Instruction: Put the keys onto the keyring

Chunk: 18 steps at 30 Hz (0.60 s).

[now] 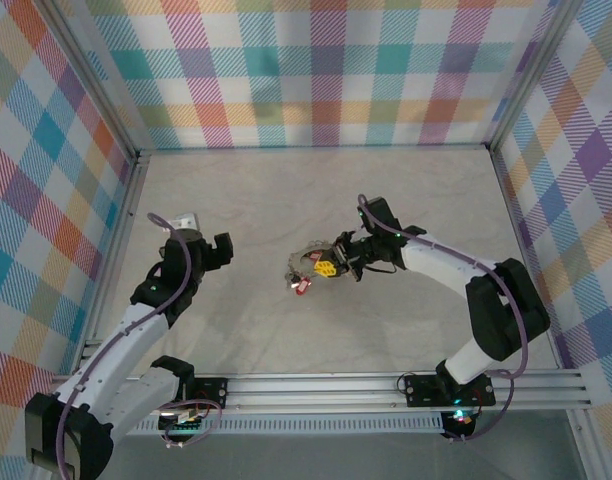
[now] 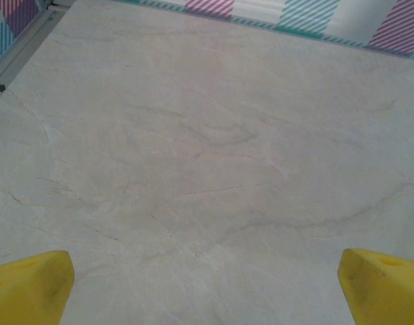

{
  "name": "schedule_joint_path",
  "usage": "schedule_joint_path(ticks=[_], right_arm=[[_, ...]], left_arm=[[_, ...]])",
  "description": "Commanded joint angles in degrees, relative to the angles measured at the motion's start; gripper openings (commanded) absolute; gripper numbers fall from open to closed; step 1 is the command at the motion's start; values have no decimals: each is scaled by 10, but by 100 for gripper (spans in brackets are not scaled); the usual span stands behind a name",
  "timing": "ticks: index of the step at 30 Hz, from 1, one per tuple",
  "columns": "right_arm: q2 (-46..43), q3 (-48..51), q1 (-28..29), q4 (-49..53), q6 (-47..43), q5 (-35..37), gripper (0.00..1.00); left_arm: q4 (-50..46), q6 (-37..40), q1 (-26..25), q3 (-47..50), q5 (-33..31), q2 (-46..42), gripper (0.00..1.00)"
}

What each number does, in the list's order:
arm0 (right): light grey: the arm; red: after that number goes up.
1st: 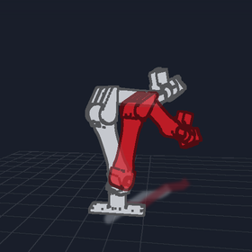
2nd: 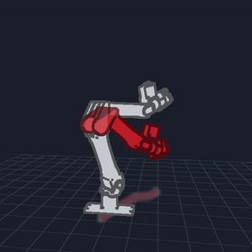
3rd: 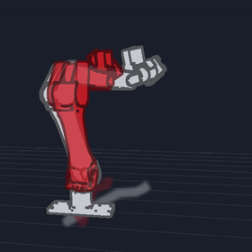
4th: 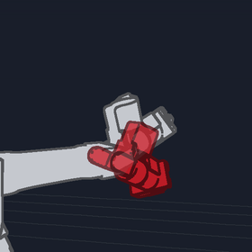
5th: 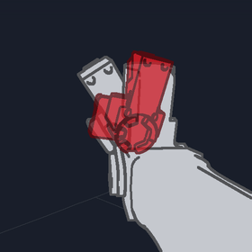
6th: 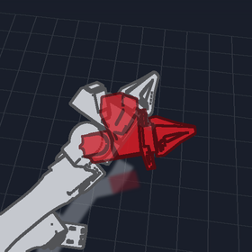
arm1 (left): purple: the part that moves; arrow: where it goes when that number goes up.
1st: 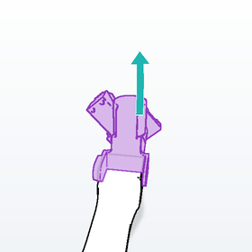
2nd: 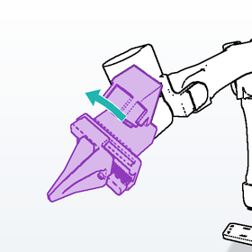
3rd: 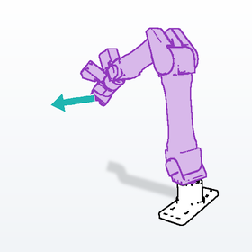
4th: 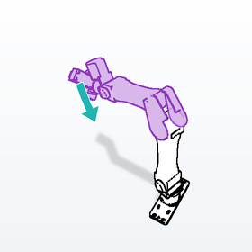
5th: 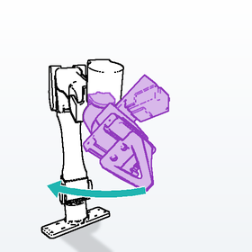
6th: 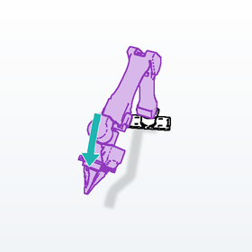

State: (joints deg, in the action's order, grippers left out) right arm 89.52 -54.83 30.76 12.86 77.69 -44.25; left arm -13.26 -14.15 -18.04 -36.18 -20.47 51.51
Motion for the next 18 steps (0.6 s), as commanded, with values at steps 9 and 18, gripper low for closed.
schedule_joint_path(ticks=[9, 18], right_arm=[[12, 106, -2, 15, -182, -39, 10], [16, 128, -16, 92, -280, -4, 25]], left_arm=[[79, -42, 8, 38, -47, 25, 100], [163, 27, 8, 70, -39, 34, 100]])
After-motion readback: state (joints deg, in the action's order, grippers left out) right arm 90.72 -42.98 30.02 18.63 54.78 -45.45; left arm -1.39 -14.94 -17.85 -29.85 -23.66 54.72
